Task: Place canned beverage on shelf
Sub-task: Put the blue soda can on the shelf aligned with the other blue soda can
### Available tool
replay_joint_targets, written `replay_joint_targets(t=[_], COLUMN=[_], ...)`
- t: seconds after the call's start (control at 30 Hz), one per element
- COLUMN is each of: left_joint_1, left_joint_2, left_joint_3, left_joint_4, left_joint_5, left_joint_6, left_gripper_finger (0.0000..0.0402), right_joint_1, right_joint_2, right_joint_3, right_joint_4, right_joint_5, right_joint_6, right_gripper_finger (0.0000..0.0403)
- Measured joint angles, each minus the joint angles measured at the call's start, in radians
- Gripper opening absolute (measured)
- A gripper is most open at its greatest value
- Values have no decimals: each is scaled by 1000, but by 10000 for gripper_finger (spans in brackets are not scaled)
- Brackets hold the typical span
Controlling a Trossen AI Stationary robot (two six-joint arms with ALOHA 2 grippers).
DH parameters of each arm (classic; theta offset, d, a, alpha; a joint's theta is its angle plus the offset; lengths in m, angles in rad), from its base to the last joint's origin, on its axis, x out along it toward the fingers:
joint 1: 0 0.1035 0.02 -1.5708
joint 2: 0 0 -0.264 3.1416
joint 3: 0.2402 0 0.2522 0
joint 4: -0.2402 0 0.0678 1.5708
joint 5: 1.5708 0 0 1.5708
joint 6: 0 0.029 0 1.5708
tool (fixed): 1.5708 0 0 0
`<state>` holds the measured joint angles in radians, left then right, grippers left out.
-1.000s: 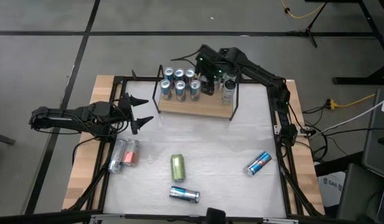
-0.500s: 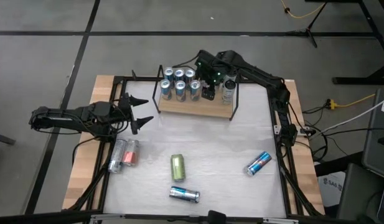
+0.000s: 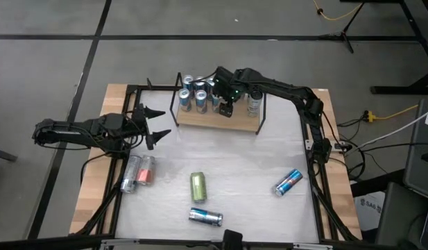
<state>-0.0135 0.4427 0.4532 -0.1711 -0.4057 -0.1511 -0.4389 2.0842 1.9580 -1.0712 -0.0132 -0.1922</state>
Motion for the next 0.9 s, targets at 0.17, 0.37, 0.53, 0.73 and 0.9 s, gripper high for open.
replay_joint_targets(t=[0.17,0.37,0.53,0.73,0.9], left_joint_1=[0,0,0,0,0], left_joint_2=[0,0,0,0,0], left_joint_3=[0,0,0,0,9], left_joint_4=[0,0,0,1,8], left_joint_5=[0,0,-1,-1,1], left_joint_6=[-4,-5,-5,-20,-214], left_gripper_finger=[396,396,396,396,396], right_joint_1=[0,0,1,1,1], right_joint_2=[0,0,0,0,-2], right_joint_3=[-10,-10,-10,-10,-10], right_joint_4=[75,113,112,103,45], right_joint_5=[-20,-46,-51,-51,-51], right_joint_6=[-10,-15,-15,-14,10], right_gripper_finger=[271,271,271,271,271])
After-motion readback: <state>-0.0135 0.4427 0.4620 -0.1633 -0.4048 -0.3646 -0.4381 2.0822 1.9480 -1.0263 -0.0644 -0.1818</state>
